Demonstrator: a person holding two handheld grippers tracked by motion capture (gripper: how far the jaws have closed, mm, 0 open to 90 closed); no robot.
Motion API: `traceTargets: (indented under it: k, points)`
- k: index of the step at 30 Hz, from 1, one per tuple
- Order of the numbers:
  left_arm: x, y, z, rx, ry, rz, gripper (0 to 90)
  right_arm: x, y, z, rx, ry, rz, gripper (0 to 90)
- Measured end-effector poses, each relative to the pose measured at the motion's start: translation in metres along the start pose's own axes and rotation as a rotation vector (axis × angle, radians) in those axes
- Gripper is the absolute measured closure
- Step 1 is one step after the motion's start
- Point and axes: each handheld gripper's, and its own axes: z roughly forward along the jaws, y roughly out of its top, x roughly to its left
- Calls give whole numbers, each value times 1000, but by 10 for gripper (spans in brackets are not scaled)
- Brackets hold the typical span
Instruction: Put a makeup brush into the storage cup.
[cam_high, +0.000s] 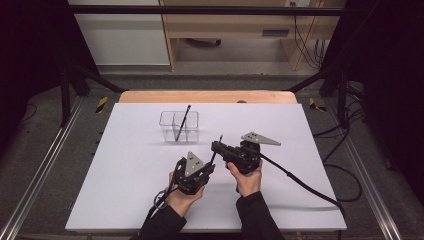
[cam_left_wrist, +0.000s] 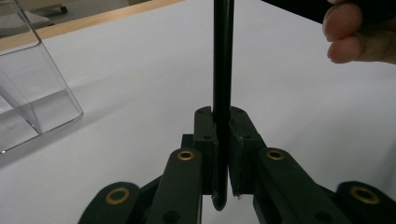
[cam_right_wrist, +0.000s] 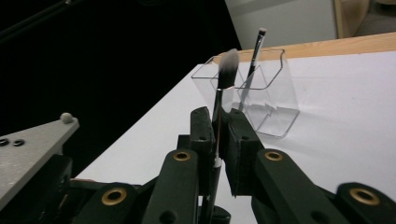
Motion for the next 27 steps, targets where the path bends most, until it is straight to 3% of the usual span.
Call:
traceTargets:
  k: [3,4,5,8,12,18,27]
  points:
    - [1,0,0,5,-2,12,815,0,0,0,2,3,-6,839]
    - [1,0,0,7,-3,11,732,0,-1,-1,1,1,-20,840]
    - [1,0,0,4,-2,12,732,0,-1,-1,1,1,-20,840]
    - [2,2,-1,1,0,19,589,1,0,-2,-6,-4,-38,840]
    - [3,8,-3,-21,-2,28,517,1,0,-3,-12,-7,-58,840]
    - [3,20,-4,-39,-4,31,538,2,-2,-2,-17,-7,-76,840]
    - [-2,32,-4,-48,-15,33,676,3,-2,-3,-23,5,-90,840]
